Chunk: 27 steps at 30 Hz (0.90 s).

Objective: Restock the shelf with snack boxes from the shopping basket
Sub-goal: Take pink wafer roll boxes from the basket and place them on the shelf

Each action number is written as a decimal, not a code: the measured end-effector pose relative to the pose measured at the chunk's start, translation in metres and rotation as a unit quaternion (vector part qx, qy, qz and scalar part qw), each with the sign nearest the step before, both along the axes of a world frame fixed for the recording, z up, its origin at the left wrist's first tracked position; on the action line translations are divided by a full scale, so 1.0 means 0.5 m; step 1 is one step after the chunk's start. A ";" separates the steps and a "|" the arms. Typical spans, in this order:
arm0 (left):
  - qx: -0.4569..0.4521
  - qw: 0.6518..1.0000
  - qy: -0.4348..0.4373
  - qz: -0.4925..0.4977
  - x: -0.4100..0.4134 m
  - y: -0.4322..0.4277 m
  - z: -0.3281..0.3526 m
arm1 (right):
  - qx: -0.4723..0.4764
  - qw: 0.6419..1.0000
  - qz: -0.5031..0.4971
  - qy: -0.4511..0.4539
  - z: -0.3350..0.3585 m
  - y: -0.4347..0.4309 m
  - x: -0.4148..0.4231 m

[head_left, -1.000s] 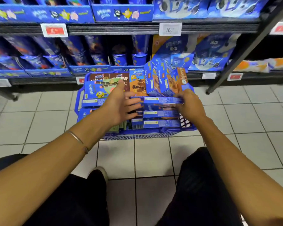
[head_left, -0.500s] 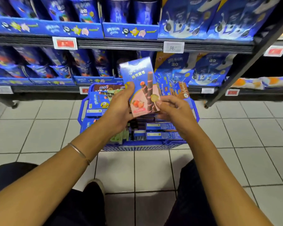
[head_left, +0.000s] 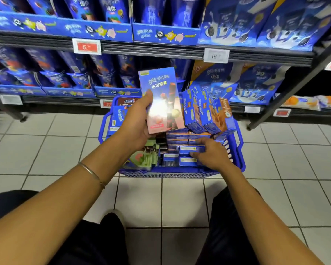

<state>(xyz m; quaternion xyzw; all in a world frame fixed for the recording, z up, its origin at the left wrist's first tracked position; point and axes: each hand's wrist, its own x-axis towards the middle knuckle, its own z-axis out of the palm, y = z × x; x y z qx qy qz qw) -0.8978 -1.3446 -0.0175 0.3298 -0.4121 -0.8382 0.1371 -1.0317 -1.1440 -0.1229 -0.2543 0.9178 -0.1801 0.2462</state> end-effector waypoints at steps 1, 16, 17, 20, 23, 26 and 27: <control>0.011 1.000 0.007 0.003 0.001 -0.001 -0.002 | 0.014 1.000 0.014 0.007 -0.003 -0.003 -0.003; 0.047 0.998 0.004 0.051 0.005 -0.027 0.009 | -0.392 0.905 -0.142 -0.089 0.086 0.012 0.011; 0.031 0.998 -0.001 0.051 0.005 -0.029 0.011 | -0.415 0.889 -0.162 -0.100 0.101 0.010 0.011; -0.017 0.999 -0.022 0.044 0.004 -0.027 0.016 | -0.463 0.864 -0.179 -0.092 0.157 0.009 0.019; -0.053 0.997 -0.048 0.036 0.004 -0.012 0.013 | -0.499 0.833 -0.203 -0.125 0.202 0.007 0.025; -0.073 0.996 -0.050 -0.004 0.005 0.010 0.003 | -0.496 0.822 -0.205 -0.190 0.227 -0.012 0.036; -0.077 0.996 -0.046 -0.017 0.006 0.019 0.000 | -0.502 0.813 -0.207 -0.209 0.232 -0.021 0.039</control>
